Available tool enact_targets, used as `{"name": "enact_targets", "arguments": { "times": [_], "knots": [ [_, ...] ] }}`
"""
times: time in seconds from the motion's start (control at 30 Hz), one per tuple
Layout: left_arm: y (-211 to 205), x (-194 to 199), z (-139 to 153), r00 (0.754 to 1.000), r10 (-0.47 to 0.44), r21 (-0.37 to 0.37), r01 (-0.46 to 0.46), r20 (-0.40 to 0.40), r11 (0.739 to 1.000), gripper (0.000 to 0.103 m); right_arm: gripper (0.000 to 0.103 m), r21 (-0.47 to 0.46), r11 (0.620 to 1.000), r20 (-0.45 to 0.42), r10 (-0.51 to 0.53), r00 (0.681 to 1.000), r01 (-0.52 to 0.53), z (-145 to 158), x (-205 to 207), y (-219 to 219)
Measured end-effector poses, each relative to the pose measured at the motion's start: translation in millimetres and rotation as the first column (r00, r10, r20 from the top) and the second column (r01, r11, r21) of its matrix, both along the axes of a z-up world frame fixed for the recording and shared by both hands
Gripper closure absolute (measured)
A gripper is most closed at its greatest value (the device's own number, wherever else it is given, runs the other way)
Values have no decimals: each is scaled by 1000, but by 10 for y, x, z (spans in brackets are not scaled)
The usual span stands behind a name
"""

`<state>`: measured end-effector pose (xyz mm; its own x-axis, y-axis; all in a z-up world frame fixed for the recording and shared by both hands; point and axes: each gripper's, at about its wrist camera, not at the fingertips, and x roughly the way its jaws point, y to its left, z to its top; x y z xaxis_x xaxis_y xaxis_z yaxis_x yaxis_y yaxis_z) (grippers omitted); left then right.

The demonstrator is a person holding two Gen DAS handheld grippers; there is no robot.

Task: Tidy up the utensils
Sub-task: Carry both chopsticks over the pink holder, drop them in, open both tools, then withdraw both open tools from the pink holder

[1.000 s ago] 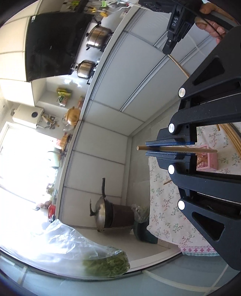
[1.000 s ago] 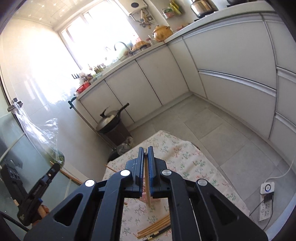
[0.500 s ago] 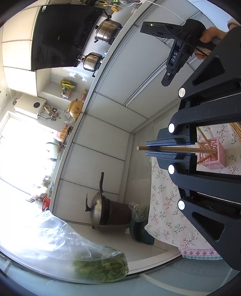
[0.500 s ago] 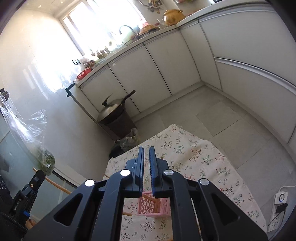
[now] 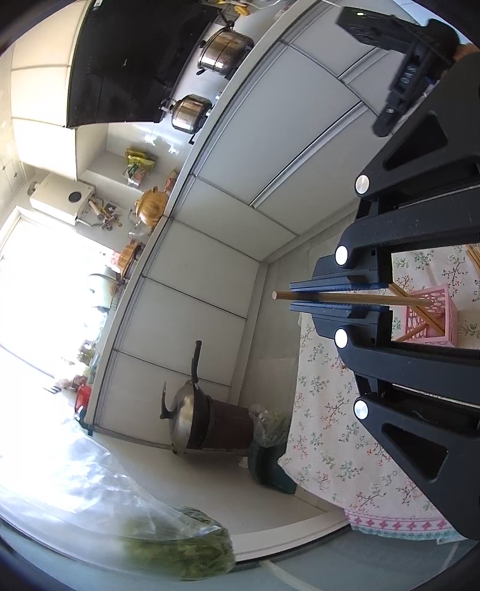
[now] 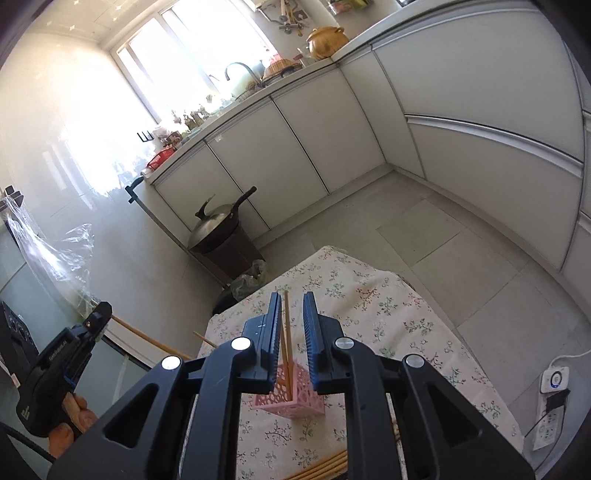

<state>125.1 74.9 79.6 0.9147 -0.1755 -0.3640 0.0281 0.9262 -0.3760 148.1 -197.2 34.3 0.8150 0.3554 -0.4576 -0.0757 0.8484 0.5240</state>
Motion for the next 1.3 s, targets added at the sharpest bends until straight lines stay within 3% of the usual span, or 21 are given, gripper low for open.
{"name": "enact_targets", "arguments": {
  "times": [0.07, 0.1, 0.17, 0.27, 0.37, 0.4, 0.67, 0.83, 0.97, 1.1, 1.3],
  "knots": [
    [28, 86, -148, 998, 35, -4, -35, -43, 999, 86, 89, 3, 1000, -24, -6, 1000, 6, -111, -29, -37],
    [45, 165, -264, 994, 39, -10, -40, -105, 999, 70, 86, 10, 1000, -35, -7, 999, 7, -155, -42, -51],
    [127, 209, -387, 988, 47, -49, -55, -150, 997, 65, 80, 23, 1000, -55, -9, 998, 11, -233, -60, -81],
    [209, 124, -331, 989, 80, -39, -86, -125, 996, 60, 78, 21, 1000, -60, -8, 998, 9, -259, -82, -89],
    [242, 24, -255, 992, 89, -50, -93, -90, 994, 44, 73, -3, 1000, -44, -6, 999, 5, -210, -117, -51],
    [231, 0, -244, 992, 86, -42, -90, -87, 995, 42, 69, -12, 1000, -36, -7, 999, 7, -200, -139, -32],
    [-89, -71, -296, 990, 66, 127, -51, -123, 991, 41, 68, -69, 997, -29, 18, 999, -20, -174, -155, 199],
    [-260, -203, -356, 991, 49, 189, -25, -124, 982, 27, 56, -113, 993, -11, 16, 1000, -17, -167, -219, 291],
    [-386, -277, -398, 992, 29, 235, 1, -127, 972, 23, 55, -144, 989, -17, 14, 1000, -16, -200, -262, 320],
    [-494, -355, -431, 993, 18, 270, 15, -121, 963, 16, 39, -175, 985, -4, -2, 1000, 2, -223, -350, 325],
    [-595, -439, -464, 993, 2, 299, 33, -116, 954, 12, 29, -207, 978, -16, -36, 999, 32, -287, -459, 246]
  ]
}}
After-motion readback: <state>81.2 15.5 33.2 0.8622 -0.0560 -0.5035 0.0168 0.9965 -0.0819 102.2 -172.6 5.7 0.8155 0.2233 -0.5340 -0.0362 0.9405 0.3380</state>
